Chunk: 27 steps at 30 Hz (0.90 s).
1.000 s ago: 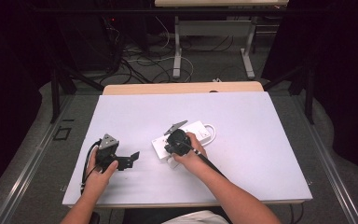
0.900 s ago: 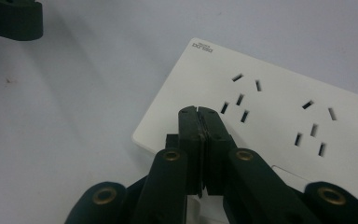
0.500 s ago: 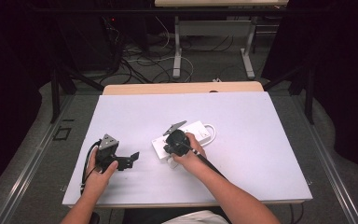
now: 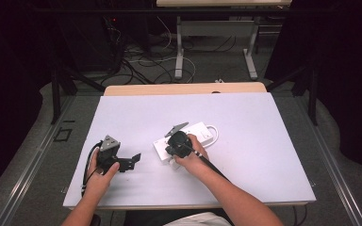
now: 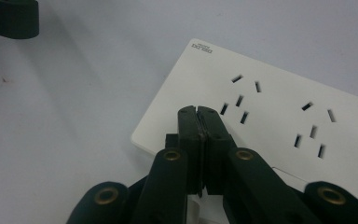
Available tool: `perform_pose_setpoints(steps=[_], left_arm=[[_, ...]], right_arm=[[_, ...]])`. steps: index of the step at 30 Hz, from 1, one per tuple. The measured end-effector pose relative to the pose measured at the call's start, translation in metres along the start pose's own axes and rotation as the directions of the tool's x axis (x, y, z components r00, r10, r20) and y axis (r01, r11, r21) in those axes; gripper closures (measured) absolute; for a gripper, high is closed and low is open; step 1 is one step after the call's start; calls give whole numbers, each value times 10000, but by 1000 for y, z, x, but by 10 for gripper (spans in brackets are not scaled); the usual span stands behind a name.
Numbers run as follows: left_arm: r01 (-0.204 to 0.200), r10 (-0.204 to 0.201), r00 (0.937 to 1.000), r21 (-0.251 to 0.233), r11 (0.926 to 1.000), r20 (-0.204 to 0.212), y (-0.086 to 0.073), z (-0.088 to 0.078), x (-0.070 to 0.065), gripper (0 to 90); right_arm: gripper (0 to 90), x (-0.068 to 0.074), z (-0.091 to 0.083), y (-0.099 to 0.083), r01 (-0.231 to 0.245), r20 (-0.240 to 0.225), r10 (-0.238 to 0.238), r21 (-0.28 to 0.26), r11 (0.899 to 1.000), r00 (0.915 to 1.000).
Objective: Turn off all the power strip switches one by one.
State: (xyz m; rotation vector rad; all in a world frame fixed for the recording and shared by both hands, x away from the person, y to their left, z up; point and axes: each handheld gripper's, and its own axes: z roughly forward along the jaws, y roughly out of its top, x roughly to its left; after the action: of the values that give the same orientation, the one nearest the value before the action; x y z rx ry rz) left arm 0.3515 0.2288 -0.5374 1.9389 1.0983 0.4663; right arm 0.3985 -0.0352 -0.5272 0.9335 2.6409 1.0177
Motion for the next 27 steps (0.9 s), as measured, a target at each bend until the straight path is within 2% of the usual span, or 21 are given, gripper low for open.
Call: perform_pose_setpoints(steps=[3,6,7,10,12,13,14,16,19,20,21,22,23,25,26,27], left_arm=[[5,-5,10000,0,10000,2,0,0,0,4],[-4,5,10000,-31,10000,12,0,0,0,4],[-24,24,10000,-34,10000,2,0,-1,0,4],[21,-21,10000,21,10000,39,0,-2,1,4],[37,-37,10000,-62,10000,0,-1,-2,2,4],[83,-83,10000,88,9999,45,0,-3,2,4],[89,-89,10000,70,9999,44,0,-2,2,4],[7,-7,10000,13,10000,38,0,-2,2,4],[5,-5,10000,57,10000,34,0,-2,1,4],[-37,37,10000,20,10000,22,0,-2,1,4],[-7,7,10000,49,10000,36,0,-2,1,4],[38,-38,10000,-34,10000,-20,0,-1,0,4],[33,-33,10000,-30,10000,-19,0,0,0,4],[11,-11,10000,-37,10000,-10,0,0,-1,4],[-13,13,10000,-41,10000,-3,0,0,-1,4],[-8,8,10000,-36,10000,-1,0,0,-1,4]], right_arm=[[900,0,2,-3,-156,-115,156,-17,9999,9998],[900,-2,3,-4,63,-105,-65,-211,9998,9999],[900,-1,2,-4,-62,-123,59,-183,9998,9999],[893,0,1,-5,-28,-58,27,-162,9999,10000],[883,-1,-1,-6,-17,15,18,-287,9996,10000],[882,-2,-3,-8,-60,14,61,-363,9993,10000],[880,-4,-5,-9,143,-16,-144,-526,9985,9999],[867,-6,-11,-12,-54,-41,51,-710,9975,10000],[830,-10,-20,-18,-213,-89,206,-895,9958,9997],[825,-11,-21,-21,-346,-65,341,-1172,9925,9994],[811,-12,-25,-23,-366,-63,361,-1002,9943,9993],[791,-13,-28,-26,-428,-52,425,-1050,9935,9991],[760,-13,-29,-28,-395,27,402,-1282,9910,9992],[744,-13,-34,-33,-284,140,304,-1208,9923,9994],[727,-13,-35,-35,-276,149,298,-1333,9907,9994],[703,-13,-38,-37,-250,117,266,-1204,9924,9996]])
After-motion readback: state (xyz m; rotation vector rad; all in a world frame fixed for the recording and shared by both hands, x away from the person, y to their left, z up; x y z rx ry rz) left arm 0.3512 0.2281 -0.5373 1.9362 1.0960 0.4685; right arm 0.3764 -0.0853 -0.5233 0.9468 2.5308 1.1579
